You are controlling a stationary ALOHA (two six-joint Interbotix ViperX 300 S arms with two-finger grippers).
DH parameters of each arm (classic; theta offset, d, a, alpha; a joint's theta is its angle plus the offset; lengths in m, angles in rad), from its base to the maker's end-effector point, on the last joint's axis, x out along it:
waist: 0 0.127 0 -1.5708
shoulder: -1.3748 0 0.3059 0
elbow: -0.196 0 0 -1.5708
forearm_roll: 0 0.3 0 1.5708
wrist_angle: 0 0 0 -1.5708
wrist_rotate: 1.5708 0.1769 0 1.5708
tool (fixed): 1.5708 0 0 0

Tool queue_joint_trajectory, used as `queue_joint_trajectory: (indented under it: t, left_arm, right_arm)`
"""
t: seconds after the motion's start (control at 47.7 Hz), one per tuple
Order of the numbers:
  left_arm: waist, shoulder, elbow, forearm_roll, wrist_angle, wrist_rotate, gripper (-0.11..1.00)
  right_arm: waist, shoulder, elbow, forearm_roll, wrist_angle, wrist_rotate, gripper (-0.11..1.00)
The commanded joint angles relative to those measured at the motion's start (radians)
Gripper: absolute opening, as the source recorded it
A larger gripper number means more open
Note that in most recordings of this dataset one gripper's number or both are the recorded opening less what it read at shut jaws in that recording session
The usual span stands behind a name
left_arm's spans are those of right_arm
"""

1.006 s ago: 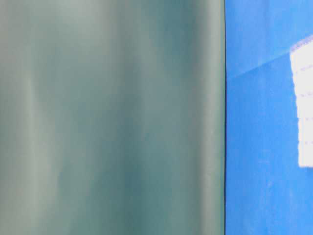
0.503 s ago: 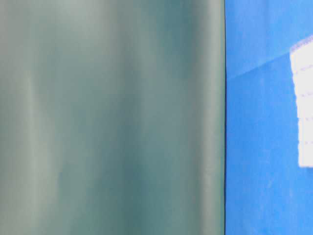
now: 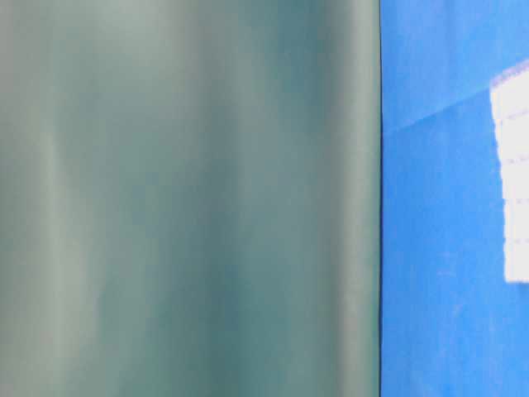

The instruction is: Fold the blue towel.

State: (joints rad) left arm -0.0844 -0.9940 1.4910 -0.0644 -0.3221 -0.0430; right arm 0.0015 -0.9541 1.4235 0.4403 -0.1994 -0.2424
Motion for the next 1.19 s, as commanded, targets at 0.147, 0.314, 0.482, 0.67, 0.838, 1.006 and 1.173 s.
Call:
queue_joint_trajectory:
  t: [0.147,0.314,0.482,0.67,0.838,1.006,1.173]
  left_arm:
    - [0.003,0.003,-0.011,0.003,-0.002,0.002,0.75]
    - [0.002,-0.002,-0.011,0.003,-0.002,0.005,0.75]
    - [0.003,-0.009,-0.011,0.005,0.009,0.005,0.75]
    - [0.003,-0.018,-0.011,0.005,0.017,0.006,0.75]
    - [0.003,-0.023,-0.011,0.005,0.020,0.006,0.75]
    - [0.002,-0.025,-0.011,0.009,0.020,0.006,0.75]
    - [0.003,-0.025,-0.011,0.009,0.020,0.020,0.75]
  right_arm:
    - [-0.002,0.006,-0.012,0.000,-0.009,0.002,0.92]
    - [-0.002,0.005,-0.014,0.000,-0.006,0.002,0.92]
    - [-0.002,0.003,-0.014,0.000,-0.006,0.002,0.92]
    - [-0.002,0.003,-0.014,-0.002,-0.006,0.000,0.92]
    - [-0.002,0.003,-0.014,-0.002,-0.006,0.000,0.92]
    - [-0.002,0.002,-0.015,-0.002,-0.006,0.000,0.92]
    - [-0.002,0.003,-0.014,-0.002,-0.005,-0.002,0.92]
